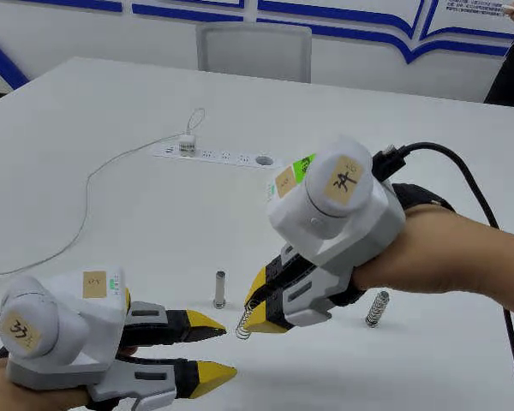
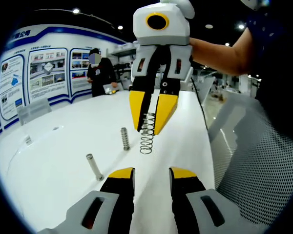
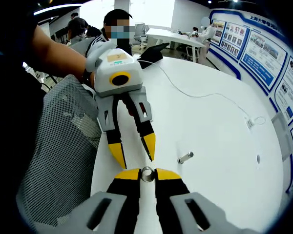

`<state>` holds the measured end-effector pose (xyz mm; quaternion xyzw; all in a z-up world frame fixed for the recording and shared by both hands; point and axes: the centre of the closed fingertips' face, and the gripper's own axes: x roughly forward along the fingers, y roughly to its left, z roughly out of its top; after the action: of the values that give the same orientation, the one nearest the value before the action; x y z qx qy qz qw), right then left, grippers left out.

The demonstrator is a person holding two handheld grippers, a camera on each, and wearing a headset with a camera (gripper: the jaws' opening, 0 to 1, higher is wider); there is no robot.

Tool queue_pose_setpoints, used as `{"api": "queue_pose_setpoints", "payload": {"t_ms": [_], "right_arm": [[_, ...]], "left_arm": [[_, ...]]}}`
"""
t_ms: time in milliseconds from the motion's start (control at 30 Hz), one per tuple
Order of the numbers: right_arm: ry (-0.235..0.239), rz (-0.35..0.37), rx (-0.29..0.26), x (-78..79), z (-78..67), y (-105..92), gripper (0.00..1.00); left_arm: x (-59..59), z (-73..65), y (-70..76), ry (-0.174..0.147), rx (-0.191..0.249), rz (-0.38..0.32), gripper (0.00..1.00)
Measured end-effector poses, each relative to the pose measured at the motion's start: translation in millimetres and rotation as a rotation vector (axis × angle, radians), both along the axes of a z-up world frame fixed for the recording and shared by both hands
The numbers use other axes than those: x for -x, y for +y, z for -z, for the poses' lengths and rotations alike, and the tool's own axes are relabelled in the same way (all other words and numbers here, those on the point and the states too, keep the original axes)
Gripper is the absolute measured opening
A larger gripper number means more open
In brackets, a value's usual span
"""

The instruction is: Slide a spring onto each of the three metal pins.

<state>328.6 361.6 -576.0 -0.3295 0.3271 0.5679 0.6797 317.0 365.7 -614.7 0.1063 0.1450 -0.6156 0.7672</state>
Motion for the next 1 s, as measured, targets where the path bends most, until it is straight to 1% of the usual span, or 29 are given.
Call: {"api": "queue_pose_setpoints", "payload": {"t_ms": [200,433,700,800,1000], "right_arm": [[-0.02,0.016,0.003,-14.3,-7.0,-0.9,0.12],[-0.035,0.027,0.015,-30.0,-11.5,0.2,0.12],[-0.049,0.019,0.034,-47.8,-14.8,7.2,0.12],[-0.052,0.022,0.039,-55.9,-14.6,9.2,0.12],[-0.062,0.019,0.062,-67.9,-8.5,14.3,0.12]], "left_arm": [[-5.8,-1.2,10.0,0.005,0.018,-0.052,0.33],[-10.6,-2.6,19.9,0.013,0.036,-0.103,0.38],[-11.1,-2.5,25.1,0.014,0.043,-0.127,0.4],[-11.3,-2.3,26.5,0.013,0.045,-0.133,0.41],[-11.6,-3.1,29.1,0.012,0.05,-0.146,0.44]]}}
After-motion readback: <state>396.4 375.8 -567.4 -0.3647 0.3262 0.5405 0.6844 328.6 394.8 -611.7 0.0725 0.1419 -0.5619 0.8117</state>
